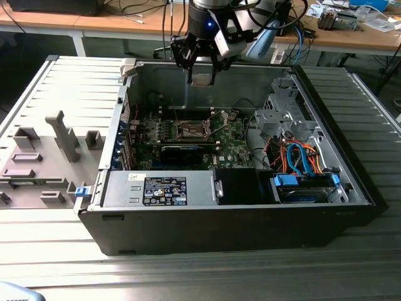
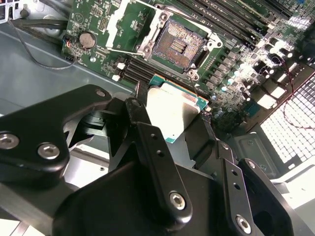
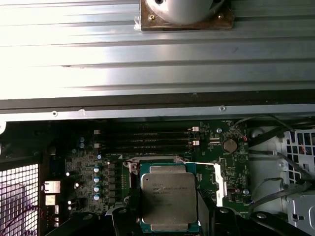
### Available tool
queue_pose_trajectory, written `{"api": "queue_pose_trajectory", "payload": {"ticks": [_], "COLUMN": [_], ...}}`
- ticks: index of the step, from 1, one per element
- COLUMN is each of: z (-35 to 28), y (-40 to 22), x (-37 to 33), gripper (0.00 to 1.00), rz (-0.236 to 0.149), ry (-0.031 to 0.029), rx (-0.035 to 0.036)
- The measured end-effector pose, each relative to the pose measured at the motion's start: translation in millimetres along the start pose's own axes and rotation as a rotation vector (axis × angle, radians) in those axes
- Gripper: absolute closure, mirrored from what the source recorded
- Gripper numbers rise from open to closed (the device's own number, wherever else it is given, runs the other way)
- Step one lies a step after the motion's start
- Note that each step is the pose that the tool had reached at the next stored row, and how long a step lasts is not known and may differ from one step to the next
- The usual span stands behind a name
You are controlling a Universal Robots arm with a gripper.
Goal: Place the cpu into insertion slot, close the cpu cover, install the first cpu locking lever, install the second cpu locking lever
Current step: 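Place the cpu into insertion slot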
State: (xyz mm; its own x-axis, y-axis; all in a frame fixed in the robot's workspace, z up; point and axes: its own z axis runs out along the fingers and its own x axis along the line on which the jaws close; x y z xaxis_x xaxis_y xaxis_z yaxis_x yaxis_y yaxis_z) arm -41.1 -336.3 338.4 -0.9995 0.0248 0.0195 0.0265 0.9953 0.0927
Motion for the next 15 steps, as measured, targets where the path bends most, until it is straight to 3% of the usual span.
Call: {"api": "queue_pose_trajectory", "payload": {"ticks": [15], "z": [4.4], "y": [-2.2], "x": [-0.2], "gripper": [0.45], "rz": [0.000], "ry": [-0.0001], "rx": [0.0000]}}
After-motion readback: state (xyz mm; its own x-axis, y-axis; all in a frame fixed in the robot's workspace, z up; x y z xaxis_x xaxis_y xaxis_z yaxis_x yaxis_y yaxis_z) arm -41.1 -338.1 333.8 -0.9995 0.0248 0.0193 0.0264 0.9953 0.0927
